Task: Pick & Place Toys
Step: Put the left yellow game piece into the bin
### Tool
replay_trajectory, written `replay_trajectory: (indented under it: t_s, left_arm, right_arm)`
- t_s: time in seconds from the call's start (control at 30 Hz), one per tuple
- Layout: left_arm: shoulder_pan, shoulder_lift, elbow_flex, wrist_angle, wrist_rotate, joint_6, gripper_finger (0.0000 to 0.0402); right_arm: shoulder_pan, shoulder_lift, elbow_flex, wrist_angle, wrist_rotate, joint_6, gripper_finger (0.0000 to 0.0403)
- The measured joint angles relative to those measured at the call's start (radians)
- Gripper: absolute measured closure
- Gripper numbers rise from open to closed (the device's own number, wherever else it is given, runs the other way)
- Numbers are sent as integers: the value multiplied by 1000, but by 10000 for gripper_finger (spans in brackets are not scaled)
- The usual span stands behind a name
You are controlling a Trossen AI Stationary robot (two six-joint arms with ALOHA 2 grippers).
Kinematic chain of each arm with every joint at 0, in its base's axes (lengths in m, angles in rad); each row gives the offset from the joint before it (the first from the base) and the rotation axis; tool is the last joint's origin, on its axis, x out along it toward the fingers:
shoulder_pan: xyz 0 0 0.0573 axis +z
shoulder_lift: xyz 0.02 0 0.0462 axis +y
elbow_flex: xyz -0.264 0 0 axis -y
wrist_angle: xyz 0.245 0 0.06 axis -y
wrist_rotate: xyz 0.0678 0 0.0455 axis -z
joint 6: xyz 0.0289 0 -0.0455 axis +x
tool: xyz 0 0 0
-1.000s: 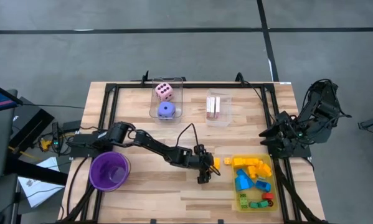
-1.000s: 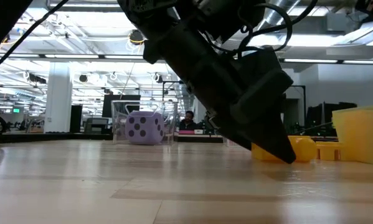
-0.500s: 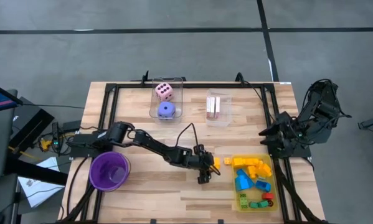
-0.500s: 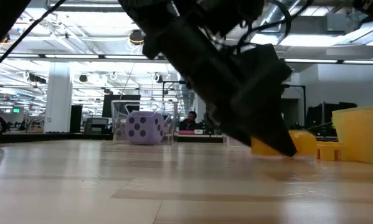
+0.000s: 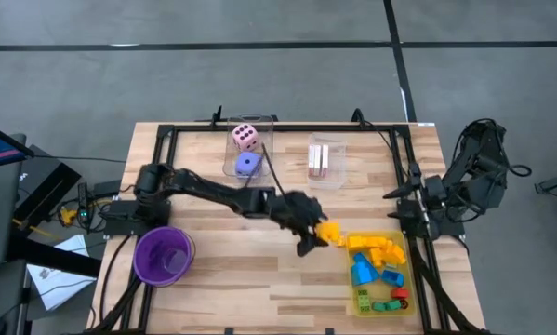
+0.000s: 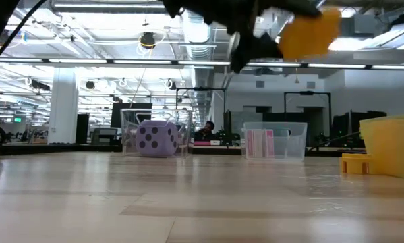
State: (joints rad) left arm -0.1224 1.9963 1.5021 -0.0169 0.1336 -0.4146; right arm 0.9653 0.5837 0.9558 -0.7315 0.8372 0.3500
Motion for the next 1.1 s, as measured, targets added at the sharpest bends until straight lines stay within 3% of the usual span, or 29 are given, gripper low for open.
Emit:
replay_trajectory:
  t_s: [0.1, 0.3, 0.63, 0.87, 1.1]
  left_arm:
    - [35, -54, 0, 7, 66, -61, 139]
    - [84, -139, 0, 98, 142, -179, 139]
    - [114, -178, 0, 219, 253, -350, 139]
    - [117, -178, 0, 327, 339, -438, 139]
    - [117, -178, 0, 401, 347, -506, 139]
  right_arm:
    - [-23, 23, 0, 87, 29, -112, 196]
    - [-136, 89, 66, 112, 4, -161, 192]
    - [-361, 277, 259, 113, -224, -325, 154]
    - [-481, 391, 350, 101, -448, -411, 142]
    - [-520, 456, 393, 98, -527, -458, 142]
